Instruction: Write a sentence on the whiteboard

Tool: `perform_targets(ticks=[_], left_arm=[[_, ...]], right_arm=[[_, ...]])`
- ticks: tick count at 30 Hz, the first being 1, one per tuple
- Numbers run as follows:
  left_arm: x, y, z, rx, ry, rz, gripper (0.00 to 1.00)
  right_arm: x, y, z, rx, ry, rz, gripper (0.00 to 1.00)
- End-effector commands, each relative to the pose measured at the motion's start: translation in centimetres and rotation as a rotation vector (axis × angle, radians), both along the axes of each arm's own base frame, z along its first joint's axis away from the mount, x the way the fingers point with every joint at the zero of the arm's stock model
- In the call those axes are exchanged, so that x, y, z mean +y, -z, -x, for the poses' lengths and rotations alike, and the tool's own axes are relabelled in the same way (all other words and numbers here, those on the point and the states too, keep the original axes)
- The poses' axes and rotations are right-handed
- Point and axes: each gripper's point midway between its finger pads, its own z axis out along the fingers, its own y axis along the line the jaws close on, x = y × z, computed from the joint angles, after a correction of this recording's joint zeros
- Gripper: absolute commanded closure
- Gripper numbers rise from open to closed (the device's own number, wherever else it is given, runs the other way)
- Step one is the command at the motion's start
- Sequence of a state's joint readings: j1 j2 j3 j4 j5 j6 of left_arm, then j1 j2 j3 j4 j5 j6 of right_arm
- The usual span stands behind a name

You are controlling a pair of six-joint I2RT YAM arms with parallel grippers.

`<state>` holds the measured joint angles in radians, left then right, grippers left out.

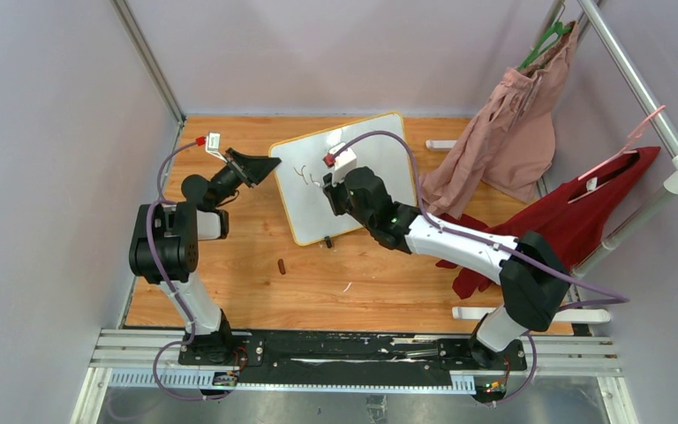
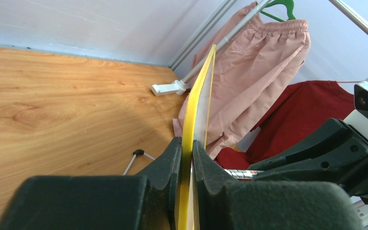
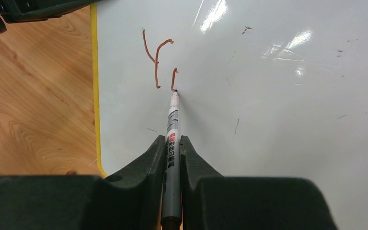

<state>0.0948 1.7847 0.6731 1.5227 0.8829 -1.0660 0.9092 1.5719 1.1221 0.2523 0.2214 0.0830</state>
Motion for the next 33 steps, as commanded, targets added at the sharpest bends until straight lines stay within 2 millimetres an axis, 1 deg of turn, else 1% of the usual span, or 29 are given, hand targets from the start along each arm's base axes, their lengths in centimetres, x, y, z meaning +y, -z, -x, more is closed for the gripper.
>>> perform_targets(ticks=[1, 6, 20, 28, 33], left_arm=[[0.1, -0.3, 0.6, -0.047, -0.003, -0.027, 1.0], [0.1, -0.4, 0.6, -0.05, -0.001, -0.029, 1.0], [0.0, -0.4, 0.6, -0.054, 0.002, -0.032, 1.0], [0.0, -0.5, 0.7, -0.055, 0.002, -0.032, 1.0], [0.0, -0.5, 0.7, -0.054, 0.002, -0.031, 1.0]], right_arm=[[-2.4, -0.3, -1.3, -0.001, 0.092, 0.019, 1.0], [-2.5, -1.0, -1.8, -0.017, 0.108, 0.012, 1.0], [-1.7, -2.5, -2.7, -0.044, 0.109, -0.007, 1.0], [-0.8, -2.9, -2.5, -0.042, 0.072, -0.029, 1.0], [0.0, -3.0, -2.1, -0.036, 0.031, -0.037, 1.0]])
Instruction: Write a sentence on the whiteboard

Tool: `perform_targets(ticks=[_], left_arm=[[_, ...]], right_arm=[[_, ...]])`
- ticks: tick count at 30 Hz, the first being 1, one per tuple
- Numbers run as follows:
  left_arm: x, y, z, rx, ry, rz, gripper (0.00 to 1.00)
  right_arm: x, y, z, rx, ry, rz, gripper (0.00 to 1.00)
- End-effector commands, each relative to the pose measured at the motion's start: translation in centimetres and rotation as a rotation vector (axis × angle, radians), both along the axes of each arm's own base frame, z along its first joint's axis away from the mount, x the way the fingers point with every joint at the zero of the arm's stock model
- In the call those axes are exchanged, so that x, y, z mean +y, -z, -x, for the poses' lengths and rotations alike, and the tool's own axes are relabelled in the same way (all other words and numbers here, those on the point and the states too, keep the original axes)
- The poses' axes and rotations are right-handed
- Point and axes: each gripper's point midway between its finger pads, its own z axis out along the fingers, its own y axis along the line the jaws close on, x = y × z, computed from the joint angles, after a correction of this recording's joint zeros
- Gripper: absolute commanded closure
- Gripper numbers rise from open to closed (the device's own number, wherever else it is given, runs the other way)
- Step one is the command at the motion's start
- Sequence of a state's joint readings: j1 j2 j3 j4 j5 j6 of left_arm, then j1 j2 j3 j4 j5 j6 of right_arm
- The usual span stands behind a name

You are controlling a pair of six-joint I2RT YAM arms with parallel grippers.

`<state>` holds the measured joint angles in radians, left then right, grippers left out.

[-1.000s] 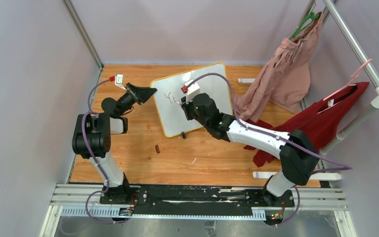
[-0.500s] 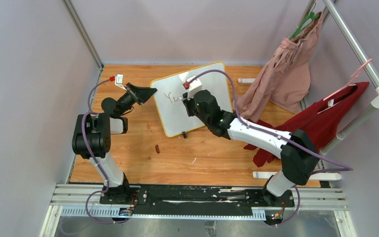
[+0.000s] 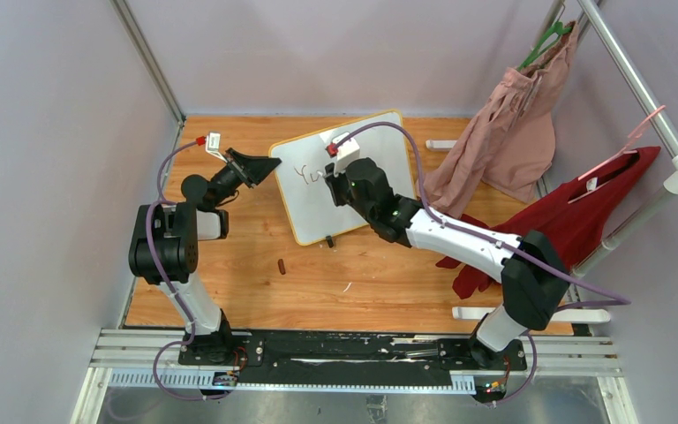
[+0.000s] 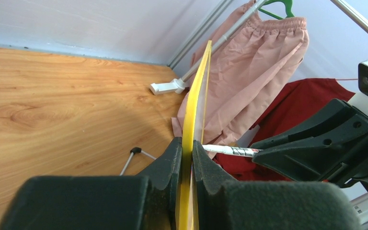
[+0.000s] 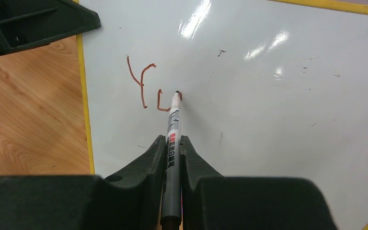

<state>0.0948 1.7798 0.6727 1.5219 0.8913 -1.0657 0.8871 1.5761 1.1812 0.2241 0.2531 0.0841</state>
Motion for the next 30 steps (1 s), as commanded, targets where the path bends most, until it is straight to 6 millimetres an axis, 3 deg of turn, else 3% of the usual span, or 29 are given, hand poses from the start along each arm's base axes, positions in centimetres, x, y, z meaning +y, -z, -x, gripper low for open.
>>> perform_targets(ticks=[1, 15, 23, 30], left_arm=[[0.1, -0.4, 0.5, -0.052, -0.005, -0.027, 1.0], [0.1, -0.4, 0.5, -0.049, -0.005, -0.026, 1.0], [0.1, -0.5, 0.5, -0.054, -0.005, -0.027, 1.0], [0.1, -0.6, 0.6, -0.057, -0.004, -0.028, 1.0]], right_arm=[[0.8, -0.9, -0.5, -0.01, -0.029, -0.02, 1.0], [1.4, -0.6, 0.3, 0.014, -0.07, -0.011, 1.0], [-1.2, -4.3, 0.2, -0.072, -0.005, -0.08, 1.0], [-2.0, -4.9, -1.0, -0.071, 0.019, -0.075, 1.0]])
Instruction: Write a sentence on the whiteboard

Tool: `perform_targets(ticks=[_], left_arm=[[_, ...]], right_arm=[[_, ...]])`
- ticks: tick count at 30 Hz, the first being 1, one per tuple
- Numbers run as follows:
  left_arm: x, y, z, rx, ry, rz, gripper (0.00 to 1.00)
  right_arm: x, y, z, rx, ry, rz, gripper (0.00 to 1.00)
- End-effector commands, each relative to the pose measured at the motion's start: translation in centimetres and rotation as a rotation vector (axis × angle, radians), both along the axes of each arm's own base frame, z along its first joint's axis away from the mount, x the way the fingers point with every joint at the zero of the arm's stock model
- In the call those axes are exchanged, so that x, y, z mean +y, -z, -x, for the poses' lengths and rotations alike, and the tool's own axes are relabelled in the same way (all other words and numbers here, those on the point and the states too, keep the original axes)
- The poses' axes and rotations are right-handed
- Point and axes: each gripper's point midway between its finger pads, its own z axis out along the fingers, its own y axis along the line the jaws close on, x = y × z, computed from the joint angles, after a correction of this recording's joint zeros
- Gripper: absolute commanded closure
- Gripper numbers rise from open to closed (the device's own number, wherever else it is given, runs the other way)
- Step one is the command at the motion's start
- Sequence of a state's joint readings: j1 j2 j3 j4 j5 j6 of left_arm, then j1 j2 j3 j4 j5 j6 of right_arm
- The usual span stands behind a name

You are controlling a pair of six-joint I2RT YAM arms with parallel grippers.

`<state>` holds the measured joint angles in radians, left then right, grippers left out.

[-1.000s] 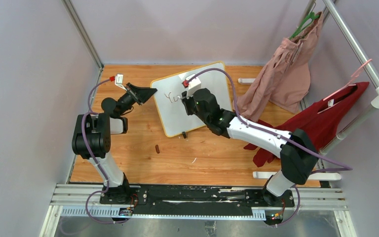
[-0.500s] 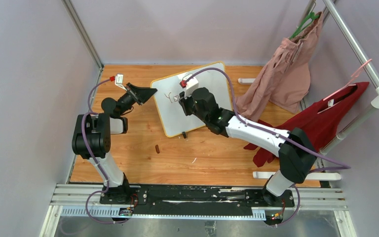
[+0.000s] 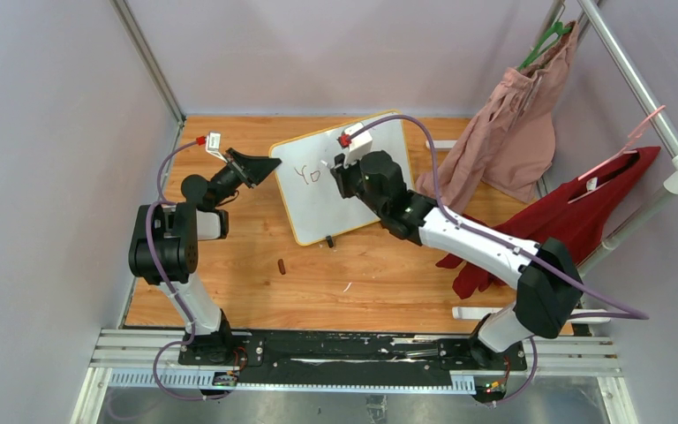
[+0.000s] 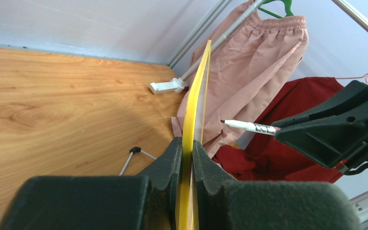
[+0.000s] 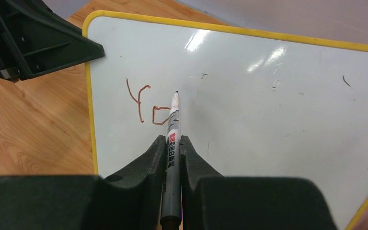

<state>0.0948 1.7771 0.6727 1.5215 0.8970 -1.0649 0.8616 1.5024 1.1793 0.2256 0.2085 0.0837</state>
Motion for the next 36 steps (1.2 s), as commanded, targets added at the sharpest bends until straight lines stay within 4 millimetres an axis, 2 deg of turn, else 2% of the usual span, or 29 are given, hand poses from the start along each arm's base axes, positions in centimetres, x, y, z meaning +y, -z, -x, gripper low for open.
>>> perform_targets(ticks=[1, 9, 20, 36], left_arm=[[0.2, -0.6, 0.5, -0.058, -0.01, -0.025, 1.0], [0.2, -0.5, 0.4, -0.054, -0.009, -0.025, 1.0], [0.1, -0.5, 0.4, -0.054, -0.008, -0.024, 1.0], [0.2, -0.7, 0.4, -0.058, -0.009, -0.024, 1.0]], right_arm=[[-1.0, -1.5, -1.4, -0.029, 0.039, -0.012, 1.0], [-0.5, -0.9, -1.7, -0.013, 0.027, -0.004, 1.0], [-0.2, 0.8, -1.6, 0.022, 0.016, 0.014, 1.0], [-0.8, 3.0, -1.6, 0.06, 0.036, 0.052, 1.0]])
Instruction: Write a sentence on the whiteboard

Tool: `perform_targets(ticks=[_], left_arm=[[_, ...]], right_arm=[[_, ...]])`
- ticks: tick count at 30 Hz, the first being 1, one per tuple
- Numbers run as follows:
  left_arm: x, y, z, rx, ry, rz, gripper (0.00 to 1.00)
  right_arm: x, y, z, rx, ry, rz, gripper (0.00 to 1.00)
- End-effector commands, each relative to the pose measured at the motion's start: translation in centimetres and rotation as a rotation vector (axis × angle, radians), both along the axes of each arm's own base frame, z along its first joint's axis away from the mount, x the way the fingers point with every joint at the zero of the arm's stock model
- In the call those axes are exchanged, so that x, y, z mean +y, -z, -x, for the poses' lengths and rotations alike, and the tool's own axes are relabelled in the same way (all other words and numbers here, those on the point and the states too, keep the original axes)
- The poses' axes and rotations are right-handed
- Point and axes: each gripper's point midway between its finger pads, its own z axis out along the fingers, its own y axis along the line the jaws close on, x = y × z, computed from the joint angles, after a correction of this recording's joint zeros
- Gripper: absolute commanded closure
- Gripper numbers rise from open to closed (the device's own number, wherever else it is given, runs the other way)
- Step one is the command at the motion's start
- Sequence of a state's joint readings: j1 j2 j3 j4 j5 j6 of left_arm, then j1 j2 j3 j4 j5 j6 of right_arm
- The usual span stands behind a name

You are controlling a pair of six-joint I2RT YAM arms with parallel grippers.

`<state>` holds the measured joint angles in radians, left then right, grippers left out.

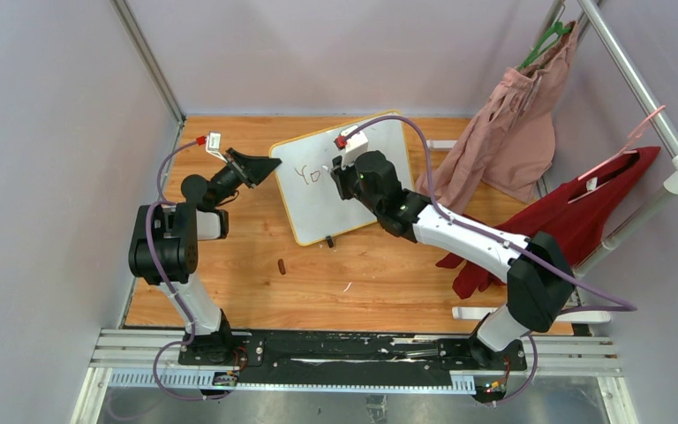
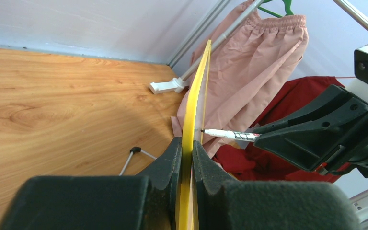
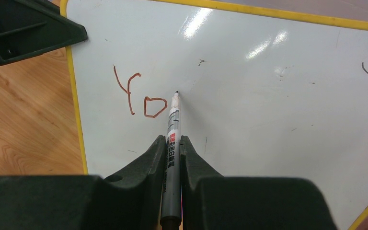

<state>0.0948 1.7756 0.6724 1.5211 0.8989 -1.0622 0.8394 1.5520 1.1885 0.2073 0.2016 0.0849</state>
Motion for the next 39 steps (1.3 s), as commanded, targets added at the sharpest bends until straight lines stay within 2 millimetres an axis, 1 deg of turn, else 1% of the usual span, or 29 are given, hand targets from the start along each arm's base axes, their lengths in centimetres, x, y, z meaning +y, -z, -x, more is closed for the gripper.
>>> perform_targets(ticks=[1, 9, 19, 23, 27, 32, 39], left_arm=[[0.2, -0.6, 0.4, -0.055, -0.01, -0.021, 1.0], [0.2, -0.6, 0.4, -0.054, -0.009, -0.021, 1.0], [0.1, -0.7, 0.5, -0.056, -0.009, -0.021, 1.0], [0.2, -0.8, 0.4, -0.059, -0.011, -0.02, 1.0], [0.2, -0.8, 0.4, -0.058, -0.011, -0.019, 1.0], [0.2, -0.8, 0.5, -0.058, -0.01, -0.02, 1.0], [0.2, -0.8, 0.5, -0.058, -0.01, -0.02, 1.0]], right_arm=[[-0.6, 0.8, -0.5, 0.021, 0.022, 0.013, 1.0], [-1.3, 2.1, -0.2, 0.043, 0.033, 0.034, 1.0], [-2.0, 3.2, 0.5, 0.061, 0.034, 0.053, 1.0], [-2.5, 3.5, 0.7, 0.064, 0.045, 0.064, 1.0], [-3.2, 3.5, 0.6, 0.062, 0.065, 0.065, 1.0], [-4.0, 3.0, 0.2, 0.054, 0.094, 0.063, 1.0], [-4.4, 1.9, -0.6, 0.04, 0.113, 0.051, 1.0]])
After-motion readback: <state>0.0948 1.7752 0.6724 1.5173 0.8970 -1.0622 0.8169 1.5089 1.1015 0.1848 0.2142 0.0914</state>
